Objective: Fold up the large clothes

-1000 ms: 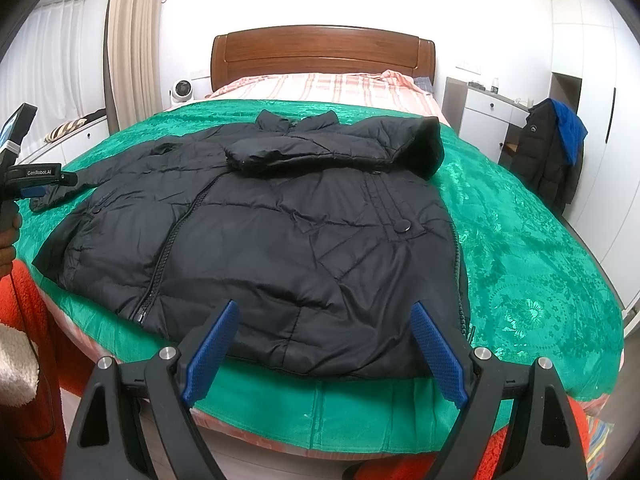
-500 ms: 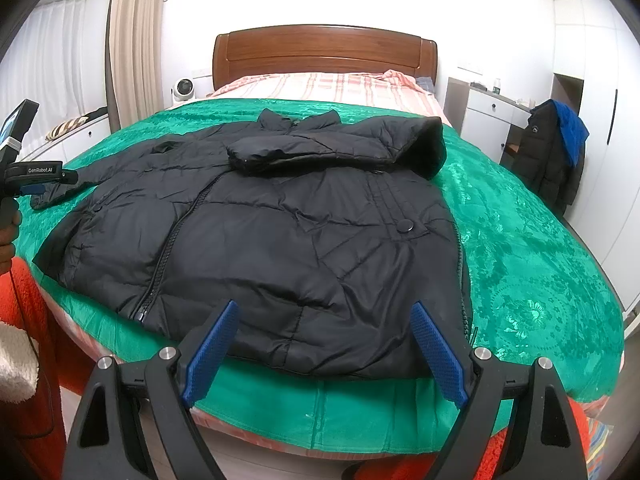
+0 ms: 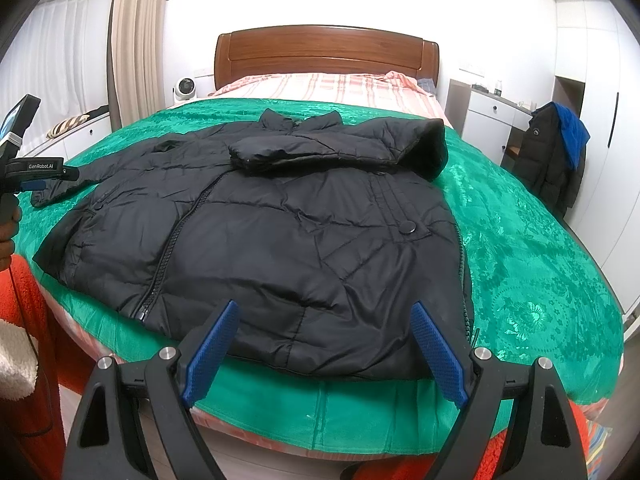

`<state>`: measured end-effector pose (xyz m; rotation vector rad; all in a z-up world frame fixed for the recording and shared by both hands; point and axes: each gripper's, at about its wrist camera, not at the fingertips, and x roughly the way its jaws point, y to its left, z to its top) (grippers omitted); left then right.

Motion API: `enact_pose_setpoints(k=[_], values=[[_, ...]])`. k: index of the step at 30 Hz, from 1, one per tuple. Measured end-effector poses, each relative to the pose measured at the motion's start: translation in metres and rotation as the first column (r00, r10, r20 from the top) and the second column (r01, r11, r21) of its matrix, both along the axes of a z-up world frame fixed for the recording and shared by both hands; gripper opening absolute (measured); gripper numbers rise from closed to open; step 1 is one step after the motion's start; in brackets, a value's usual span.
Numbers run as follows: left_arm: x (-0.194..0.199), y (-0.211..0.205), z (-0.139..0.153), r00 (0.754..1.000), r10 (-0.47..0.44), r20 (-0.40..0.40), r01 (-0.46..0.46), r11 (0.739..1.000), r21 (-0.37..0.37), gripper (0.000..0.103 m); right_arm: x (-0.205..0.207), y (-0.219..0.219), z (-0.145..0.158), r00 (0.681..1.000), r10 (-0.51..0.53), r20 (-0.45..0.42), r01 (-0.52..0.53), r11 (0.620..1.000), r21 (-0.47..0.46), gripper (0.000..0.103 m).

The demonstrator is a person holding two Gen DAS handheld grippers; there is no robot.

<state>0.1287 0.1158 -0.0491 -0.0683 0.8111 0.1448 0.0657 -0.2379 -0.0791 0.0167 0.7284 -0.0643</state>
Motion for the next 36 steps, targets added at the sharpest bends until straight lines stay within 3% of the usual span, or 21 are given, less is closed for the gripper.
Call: enact_pose_setpoints(k=[36], values=[[-0.0036,-0.0052,0.0022,1.000,-0.012,0.010,0.012,1.000,0.014,0.099,-0.0001,0.0008,0.0006,1.000,0.000,0.001,0.000,1.000,-0.001,0.087]])
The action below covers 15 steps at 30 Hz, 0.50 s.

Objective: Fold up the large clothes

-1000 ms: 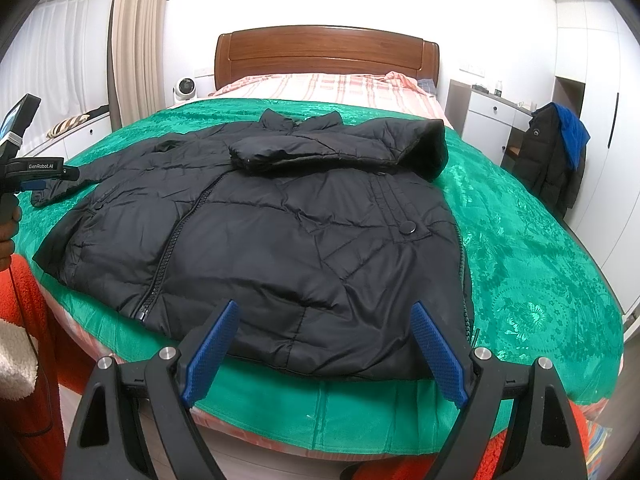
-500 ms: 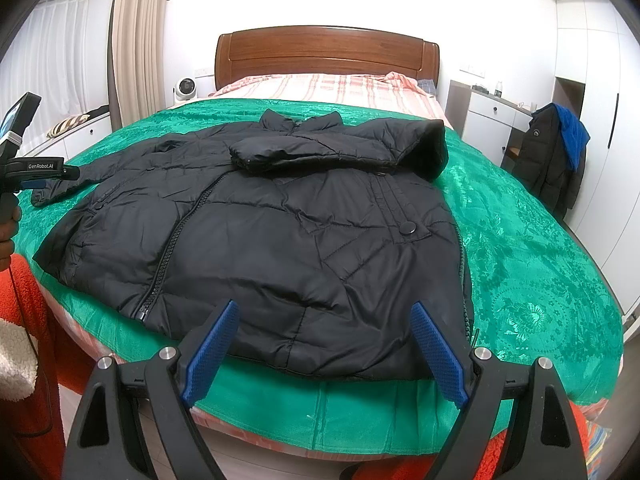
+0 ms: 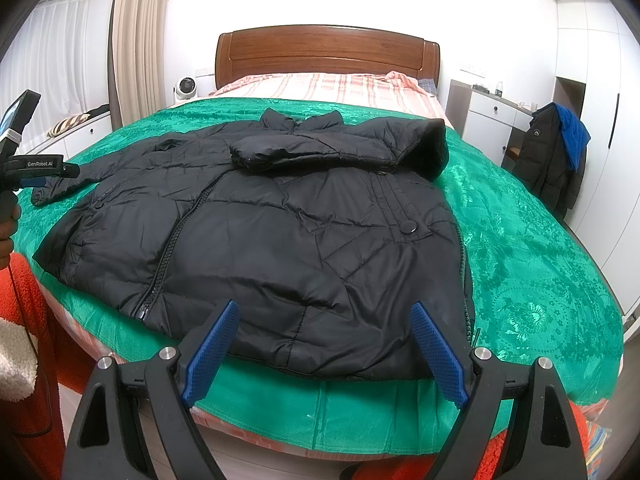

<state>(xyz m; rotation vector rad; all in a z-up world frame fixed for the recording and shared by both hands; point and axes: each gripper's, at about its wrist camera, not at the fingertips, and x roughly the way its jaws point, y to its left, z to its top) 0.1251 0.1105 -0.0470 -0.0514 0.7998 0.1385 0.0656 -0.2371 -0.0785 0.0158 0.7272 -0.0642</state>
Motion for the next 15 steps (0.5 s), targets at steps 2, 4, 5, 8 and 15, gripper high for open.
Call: enact_pose_setpoints(k=[2,4,5,8,15], values=[[-0.0003,-0.0003,0.0008,1.000,0.000,0.004,0.000,1.000,-0.001,0.100,0.0000,0.0000,0.0000,1.000,0.000,0.001,0.000,1.000,0.000,0.087],[-0.0002,-0.0005,0.0007,1.000,0.000,0.002,0.000,1.000,-0.002,0.100,0.0001,0.0000,0.0000,1.000,0.000,0.000,0.000,1.000,0.000,0.087],[-0.0002,-0.0007,0.0004,1.000,-0.001,0.002,0.001,1.000,-0.002,0.100,0.0001,0.0000,0.0000,1.000,0.000,0.000,0.000,1.000,0.000,0.087],[0.0001,-0.0012,0.0004,1.000,-0.002,0.000,0.002,1.000,0.001,0.100,-0.0001,0.0008,-0.0007,1.000,0.002,-0.002,-0.002,1.000,0.000,0.087],[-0.0002,-0.0020,0.0007,1.000,-0.004,0.000,0.004,1.000,0.002,0.100,0.0000,0.0009,-0.0006,1.000,0.002,-0.001,-0.002,1.000,0.000,0.087]])
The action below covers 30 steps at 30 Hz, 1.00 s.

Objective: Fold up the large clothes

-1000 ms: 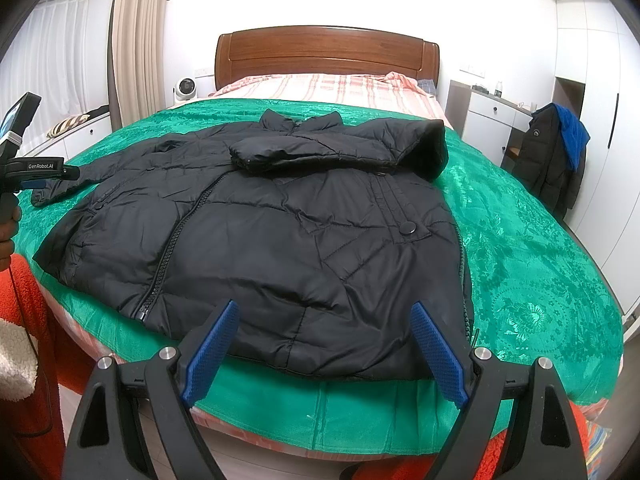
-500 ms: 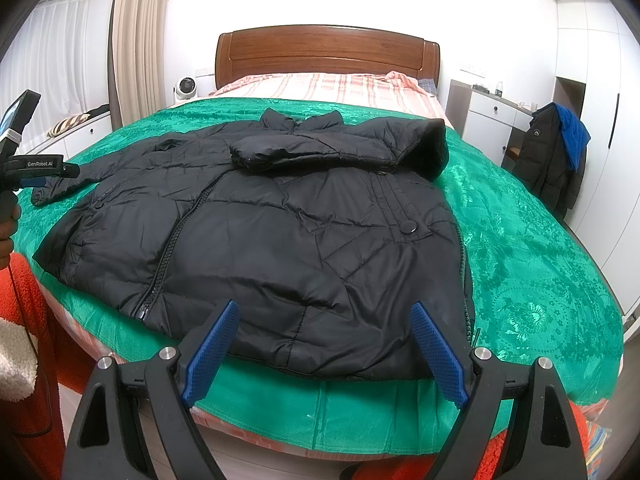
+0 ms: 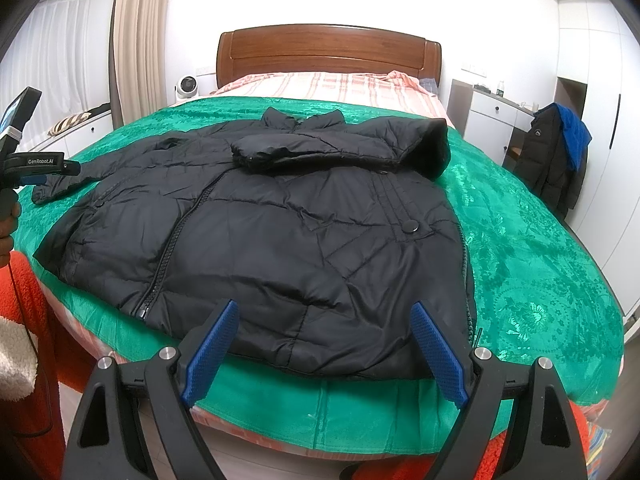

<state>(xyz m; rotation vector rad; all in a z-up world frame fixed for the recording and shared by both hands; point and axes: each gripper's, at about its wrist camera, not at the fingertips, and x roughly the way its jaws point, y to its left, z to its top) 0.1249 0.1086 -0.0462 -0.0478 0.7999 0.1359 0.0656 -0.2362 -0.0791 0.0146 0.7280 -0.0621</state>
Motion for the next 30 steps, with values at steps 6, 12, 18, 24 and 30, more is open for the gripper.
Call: enact_pose_setpoints(k=[6,12,18,24,30], values=[[-0.0005,-0.0003,0.0012,1.000,0.001,0.006,-0.001,1.000,0.002,0.100,-0.0005,0.0009,-0.0009,1.000,0.003,0.000,-0.003,1.000,-0.001,0.087],[-0.0006,-0.0007,0.0012,1.000,0.000,0.003,0.000,1.000,0.003,0.100,0.0000,0.0016,-0.0013,1.000,0.005,-0.002,-0.005,1.000,-0.001,0.087],[-0.0016,-0.0009,0.0020,1.000,-0.002,0.007,0.002,1.000,0.008,0.100,0.0011,0.0020,-0.0022,1.000,0.012,-0.005,-0.012,1.000,-0.002,0.087],[-0.0017,-0.0008,0.0021,1.000,-0.001,0.008,0.001,1.000,0.009,0.100,0.0017,0.0027,-0.0027,1.000,0.017,-0.008,-0.017,1.000,-0.003,0.087],[-0.0011,-0.0007,0.0020,1.000,-0.001,0.009,0.001,1.000,0.010,0.100,0.0020,0.0029,-0.0028,1.000,0.017,-0.009,-0.017,1.000,-0.003,0.087]])
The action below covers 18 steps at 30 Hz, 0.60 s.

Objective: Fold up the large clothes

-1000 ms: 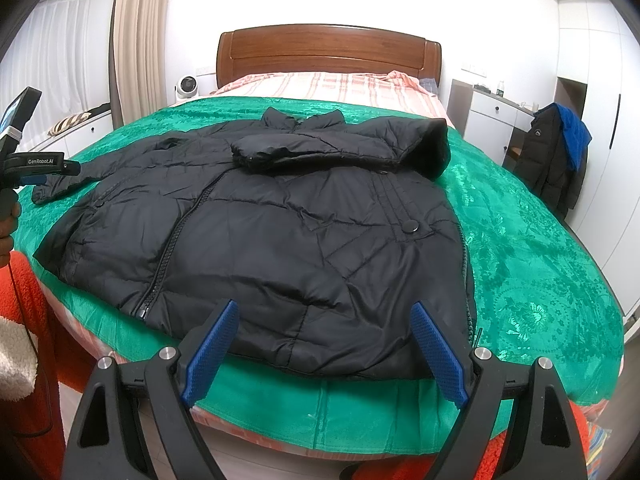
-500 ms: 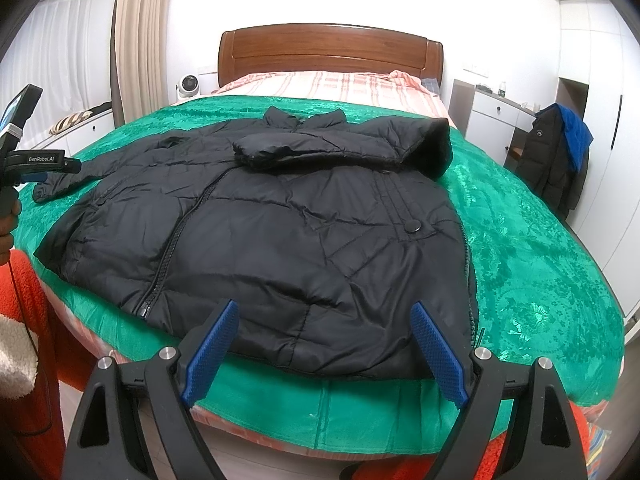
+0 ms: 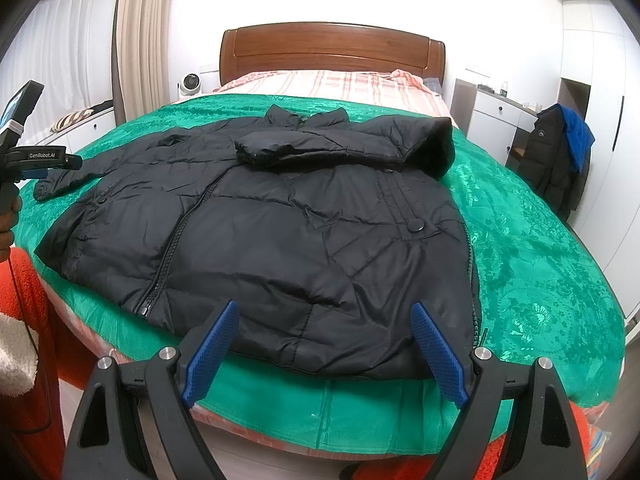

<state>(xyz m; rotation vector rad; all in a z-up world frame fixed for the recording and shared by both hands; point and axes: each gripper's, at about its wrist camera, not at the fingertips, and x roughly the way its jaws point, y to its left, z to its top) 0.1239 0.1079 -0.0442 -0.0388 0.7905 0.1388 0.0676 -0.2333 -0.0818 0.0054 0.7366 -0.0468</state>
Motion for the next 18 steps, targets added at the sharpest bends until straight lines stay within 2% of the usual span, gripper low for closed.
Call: enact_pose_setpoints(k=[18], values=[[0.0012,-0.0015,-0.0024,1.000,-0.003,-0.007,0.003,1.000,0.005,0.100,0.0018,0.0005,-0.0019,1.000,0.005,-0.008,-0.005,1.000,0.000,0.087]])
